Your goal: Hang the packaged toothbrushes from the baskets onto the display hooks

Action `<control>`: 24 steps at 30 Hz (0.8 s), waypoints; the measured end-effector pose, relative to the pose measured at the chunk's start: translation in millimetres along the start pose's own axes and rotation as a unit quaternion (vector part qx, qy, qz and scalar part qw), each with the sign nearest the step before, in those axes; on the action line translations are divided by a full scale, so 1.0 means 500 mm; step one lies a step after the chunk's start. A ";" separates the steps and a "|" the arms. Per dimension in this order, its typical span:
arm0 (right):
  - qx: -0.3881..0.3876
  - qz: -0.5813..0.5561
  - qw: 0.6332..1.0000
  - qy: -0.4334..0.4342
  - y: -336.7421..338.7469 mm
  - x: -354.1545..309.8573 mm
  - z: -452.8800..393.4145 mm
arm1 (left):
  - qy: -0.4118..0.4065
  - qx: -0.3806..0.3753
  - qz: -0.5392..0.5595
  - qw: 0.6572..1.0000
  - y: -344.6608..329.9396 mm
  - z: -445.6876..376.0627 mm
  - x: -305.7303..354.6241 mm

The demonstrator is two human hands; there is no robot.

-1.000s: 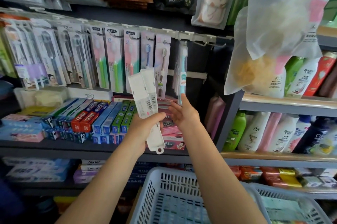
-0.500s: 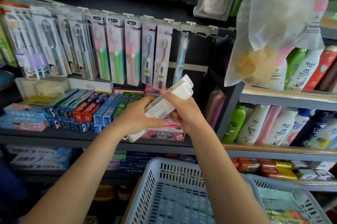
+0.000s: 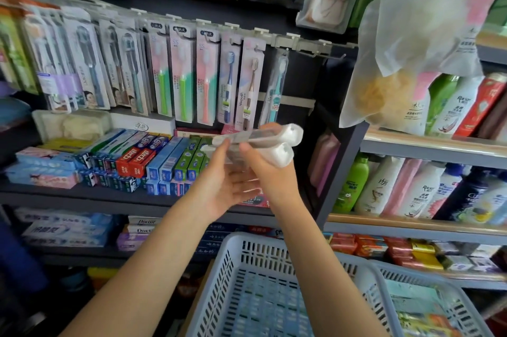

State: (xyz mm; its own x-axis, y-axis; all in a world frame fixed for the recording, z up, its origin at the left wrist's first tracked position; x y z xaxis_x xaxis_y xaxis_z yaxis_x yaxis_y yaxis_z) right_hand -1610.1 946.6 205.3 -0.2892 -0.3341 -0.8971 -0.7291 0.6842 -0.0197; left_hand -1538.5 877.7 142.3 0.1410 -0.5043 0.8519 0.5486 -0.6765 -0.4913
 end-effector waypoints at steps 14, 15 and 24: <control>-0.137 0.143 0.976 -0.084 -0.052 0.082 0.048 | -0.050 0.031 0.075 0.995 0.105 -0.011 0.007; -0.128 0.165 0.973 -0.094 -0.050 0.094 0.044 | -0.053 0.021 0.054 0.997 0.103 -0.009 0.006; -0.127 0.099 0.977 -0.137 -0.068 0.114 0.043 | -0.036 -0.033 0.006 0.999 0.106 -0.005 0.010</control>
State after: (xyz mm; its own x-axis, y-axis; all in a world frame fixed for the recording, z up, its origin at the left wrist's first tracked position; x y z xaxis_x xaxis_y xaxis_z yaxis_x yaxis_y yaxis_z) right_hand -1588.4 918.1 145.4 -0.2881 -0.0019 -0.9576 -0.8162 0.5235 0.2445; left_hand -1510.7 837.7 120.2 0.2073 -0.4753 0.8551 0.4918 -0.7050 -0.5110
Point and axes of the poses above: each hand's wrist, its own z-axis away from the middle knuckle, its own y-axis out of the back of the hand, x = y × z, the point moved 9 cm from there along -z, towards the middle knuckle, and after that the axes turned 2 degrees about z, right-handed, at the moved point
